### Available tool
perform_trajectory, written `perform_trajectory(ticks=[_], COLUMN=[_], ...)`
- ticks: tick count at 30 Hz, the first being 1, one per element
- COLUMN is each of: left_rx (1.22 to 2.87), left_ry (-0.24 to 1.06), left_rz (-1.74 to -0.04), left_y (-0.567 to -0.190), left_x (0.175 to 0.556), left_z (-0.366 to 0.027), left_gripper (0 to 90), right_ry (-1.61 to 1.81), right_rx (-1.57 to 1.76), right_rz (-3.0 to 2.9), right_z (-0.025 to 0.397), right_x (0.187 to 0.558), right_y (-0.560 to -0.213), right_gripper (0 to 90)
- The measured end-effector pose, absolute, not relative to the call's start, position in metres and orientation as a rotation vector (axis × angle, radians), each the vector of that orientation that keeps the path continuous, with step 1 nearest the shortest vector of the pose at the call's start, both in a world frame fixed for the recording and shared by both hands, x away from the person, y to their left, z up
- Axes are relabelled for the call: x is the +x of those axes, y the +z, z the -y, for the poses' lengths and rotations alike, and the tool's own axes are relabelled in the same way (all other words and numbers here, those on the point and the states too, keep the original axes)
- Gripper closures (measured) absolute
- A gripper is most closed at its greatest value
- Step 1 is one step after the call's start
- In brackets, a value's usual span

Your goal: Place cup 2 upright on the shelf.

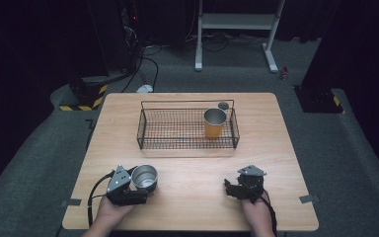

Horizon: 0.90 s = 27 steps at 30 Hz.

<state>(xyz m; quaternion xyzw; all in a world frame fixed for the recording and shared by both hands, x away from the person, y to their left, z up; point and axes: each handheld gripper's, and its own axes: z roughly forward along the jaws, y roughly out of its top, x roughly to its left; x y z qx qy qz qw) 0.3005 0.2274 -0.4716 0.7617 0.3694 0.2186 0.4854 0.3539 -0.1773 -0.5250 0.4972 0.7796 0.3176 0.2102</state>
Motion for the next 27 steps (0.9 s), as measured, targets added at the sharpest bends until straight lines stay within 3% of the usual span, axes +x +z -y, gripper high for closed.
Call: perform_trajectory(ticks=[27], left_rx=[1.793], left_ry=[0.585], left_rz=[-0.9], left_y=[-0.442], left_x=[0.324], left_z=[-0.218], left_gripper=[15.1], right_ry=[0.882], right_rx=[1.385], right_rz=[-2.168], right_z=[0.177], right_x=[0.353], right_y=[-0.525], right_gripper=[13.3])
